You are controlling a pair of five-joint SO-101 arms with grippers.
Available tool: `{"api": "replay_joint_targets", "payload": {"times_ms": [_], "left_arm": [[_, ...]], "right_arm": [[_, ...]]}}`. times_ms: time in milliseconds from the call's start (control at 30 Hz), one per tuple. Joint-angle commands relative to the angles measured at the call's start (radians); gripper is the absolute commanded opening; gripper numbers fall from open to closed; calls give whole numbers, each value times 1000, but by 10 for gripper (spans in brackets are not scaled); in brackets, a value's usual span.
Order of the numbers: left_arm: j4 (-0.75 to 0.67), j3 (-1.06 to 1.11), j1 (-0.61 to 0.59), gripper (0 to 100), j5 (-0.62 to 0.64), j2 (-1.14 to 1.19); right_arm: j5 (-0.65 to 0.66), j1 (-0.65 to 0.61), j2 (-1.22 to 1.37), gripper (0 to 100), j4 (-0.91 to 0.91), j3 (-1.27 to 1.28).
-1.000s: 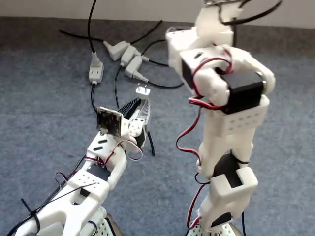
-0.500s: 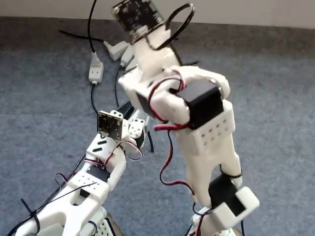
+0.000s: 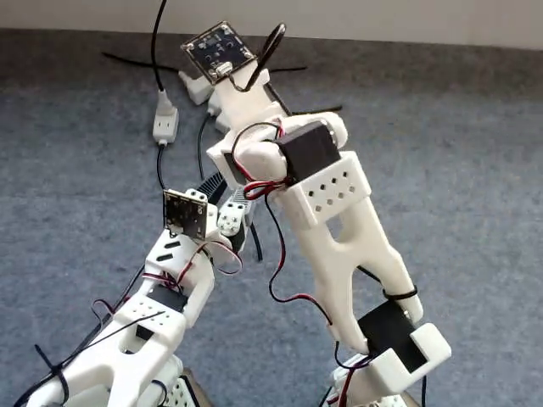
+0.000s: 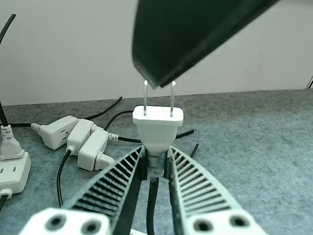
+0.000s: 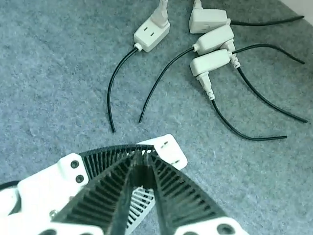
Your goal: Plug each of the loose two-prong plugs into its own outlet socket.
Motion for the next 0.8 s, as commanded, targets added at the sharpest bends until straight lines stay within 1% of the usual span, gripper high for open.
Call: {"api": "replay_joint_targets", "payload": {"times_ms": [0,200,267,400,533,667,767], "left_arm": [[-34,-13,-15,5,-5,-33],[-35,-13,-18,5,-3,-33],[-35,-15,-18,5,-3,-33],[-97,-4,-28,5,-2,-33],[-110,-4,-48,5,-2,-33],[-110,-4,-50,5,-2,-33],[-110,-4,-50,5,-2,-33]], "right_arm": [[14,15,7,7,-47,2],[14,38,102,7,-82,1],[14,64,133,7,-88,-5],[14,113,170,7,-131,-5],[15,160,214,7,-171,-5],[17,170,246,7,-197,-5],[58,170,263,7,-211,-1]]}}
